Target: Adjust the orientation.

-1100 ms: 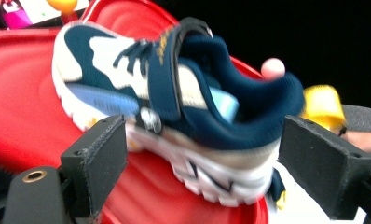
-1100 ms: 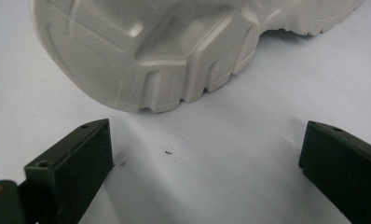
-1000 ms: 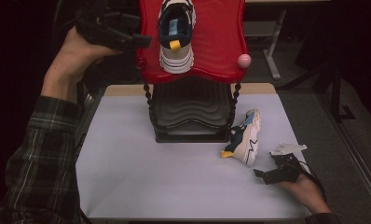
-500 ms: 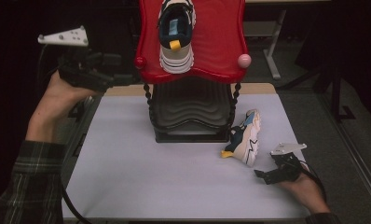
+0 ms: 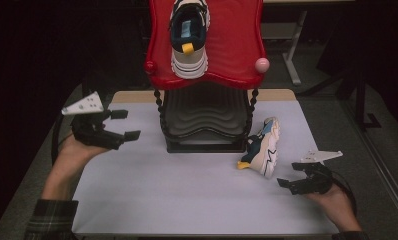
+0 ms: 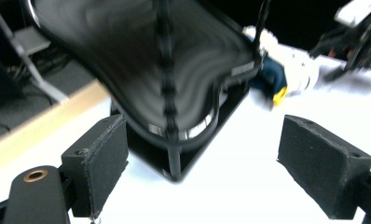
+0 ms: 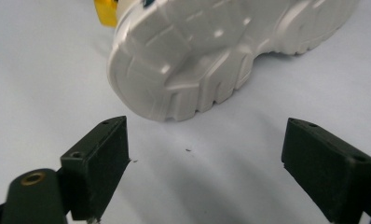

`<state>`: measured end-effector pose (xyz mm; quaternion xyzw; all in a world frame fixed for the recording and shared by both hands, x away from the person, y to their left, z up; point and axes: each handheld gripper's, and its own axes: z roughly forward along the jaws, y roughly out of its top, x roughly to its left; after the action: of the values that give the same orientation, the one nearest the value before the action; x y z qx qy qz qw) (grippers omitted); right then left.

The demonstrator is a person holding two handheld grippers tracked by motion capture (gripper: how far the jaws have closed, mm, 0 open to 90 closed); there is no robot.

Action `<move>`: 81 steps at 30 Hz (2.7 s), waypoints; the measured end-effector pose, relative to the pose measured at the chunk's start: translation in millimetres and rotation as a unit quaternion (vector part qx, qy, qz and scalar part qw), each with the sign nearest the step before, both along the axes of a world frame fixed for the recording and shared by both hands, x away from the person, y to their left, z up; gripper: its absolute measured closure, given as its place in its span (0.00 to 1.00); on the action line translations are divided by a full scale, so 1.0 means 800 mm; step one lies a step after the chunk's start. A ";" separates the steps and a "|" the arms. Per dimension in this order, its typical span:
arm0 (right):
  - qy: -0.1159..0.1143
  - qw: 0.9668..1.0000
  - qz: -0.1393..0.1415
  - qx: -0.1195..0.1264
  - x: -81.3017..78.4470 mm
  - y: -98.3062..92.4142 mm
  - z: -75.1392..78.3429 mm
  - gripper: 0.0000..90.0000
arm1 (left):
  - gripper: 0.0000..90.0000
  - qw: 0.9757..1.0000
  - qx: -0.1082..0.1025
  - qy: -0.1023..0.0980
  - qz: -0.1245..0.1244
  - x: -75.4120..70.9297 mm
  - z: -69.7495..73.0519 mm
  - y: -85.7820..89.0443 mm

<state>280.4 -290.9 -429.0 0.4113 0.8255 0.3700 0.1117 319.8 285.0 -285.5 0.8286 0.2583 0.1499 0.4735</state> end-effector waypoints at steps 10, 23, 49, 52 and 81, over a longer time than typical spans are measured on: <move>-0.036 0.998 0.008 0.056 0.003 -0.013 0.036 0.52 | 0.16 0.998 0.023 0.058 0.016 -0.024 -0.119 -0.006; -0.043 0.995 0.030 0.080 0.038 0.007 0.065 1.00 | 0.15 0.989 0.109 0.093 0.029 -0.014 -0.199 -0.021; -0.031 0.998 -0.002 0.055 0.041 -0.010 0.052 1.00 | 0.14 0.992 0.102 0.070 0.022 -0.016 -0.210 -0.017; -0.029 0.998 -0.010 0.054 0.037 -0.020 0.050 1.00 | 0.14 0.992 0.102 0.069 0.023 -0.016 -0.210 -0.017; 0.028 0.993 -0.111 0.012 0.052 -0.081 -0.008 1.00 | 0.14 0.992 0.102 0.071 0.022 -0.015 -0.210 -0.017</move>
<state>322.3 -356.0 -435.4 0.5120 0.7732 0.3532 0.1237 307.8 271.5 -453.8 0.8751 0.2931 0.1263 0.3639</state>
